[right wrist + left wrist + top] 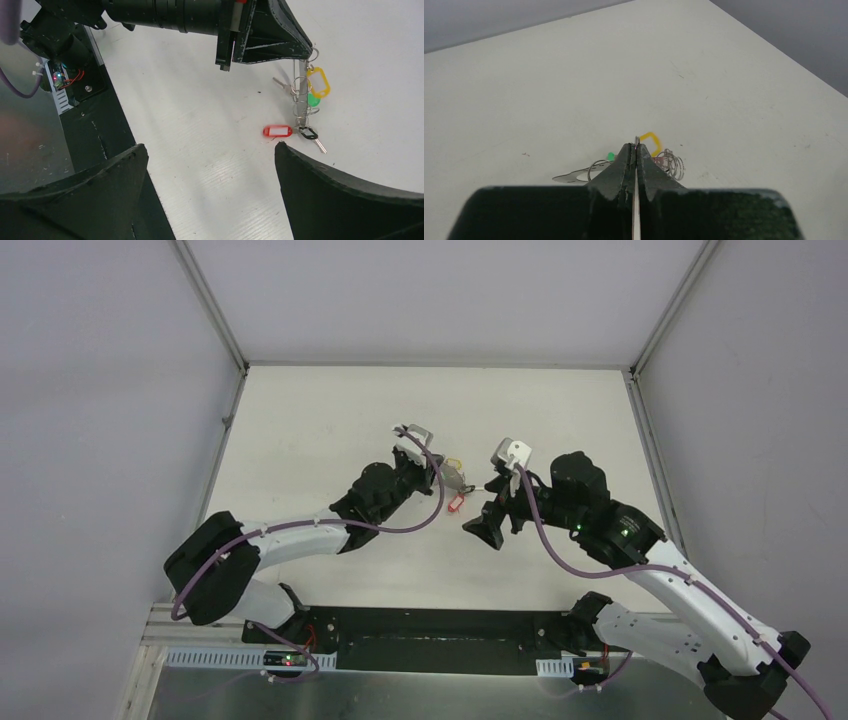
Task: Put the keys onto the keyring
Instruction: Place the keyring at the center of the board.
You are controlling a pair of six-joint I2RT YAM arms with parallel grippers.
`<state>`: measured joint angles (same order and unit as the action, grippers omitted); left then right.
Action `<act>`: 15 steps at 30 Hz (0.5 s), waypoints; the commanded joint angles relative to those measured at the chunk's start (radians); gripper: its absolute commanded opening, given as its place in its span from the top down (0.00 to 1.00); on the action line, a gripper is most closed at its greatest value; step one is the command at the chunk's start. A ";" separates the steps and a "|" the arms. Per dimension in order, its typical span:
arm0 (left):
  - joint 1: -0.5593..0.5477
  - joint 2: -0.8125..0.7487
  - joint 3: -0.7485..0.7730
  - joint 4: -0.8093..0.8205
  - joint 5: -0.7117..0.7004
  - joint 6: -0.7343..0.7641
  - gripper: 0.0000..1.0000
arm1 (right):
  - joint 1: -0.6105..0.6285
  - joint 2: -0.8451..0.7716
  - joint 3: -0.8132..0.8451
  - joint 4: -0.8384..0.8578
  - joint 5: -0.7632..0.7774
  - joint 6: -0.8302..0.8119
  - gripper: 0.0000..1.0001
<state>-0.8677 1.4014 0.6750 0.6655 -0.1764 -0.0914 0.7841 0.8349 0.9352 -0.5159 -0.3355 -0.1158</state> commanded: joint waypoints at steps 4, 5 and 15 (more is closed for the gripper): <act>0.017 -0.078 -0.121 0.048 -0.081 -0.077 1.00 | 0.002 0.015 0.002 0.060 -0.005 0.056 0.00; 0.017 -0.100 -0.132 0.023 -0.082 -0.078 1.00 | 0.001 0.024 0.007 0.060 -0.014 0.063 0.00; 0.017 -0.343 -0.172 -0.267 -0.093 -0.052 0.54 | -0.015 0.114 0.023 0.129 -0.060 0.113 0.00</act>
<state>-0.8558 1.1576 0.4992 0.5026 -0.2398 -0.1444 0.7837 0.9310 0.9321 -0.4824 -0.3626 -0.0414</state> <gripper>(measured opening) 0.332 0.996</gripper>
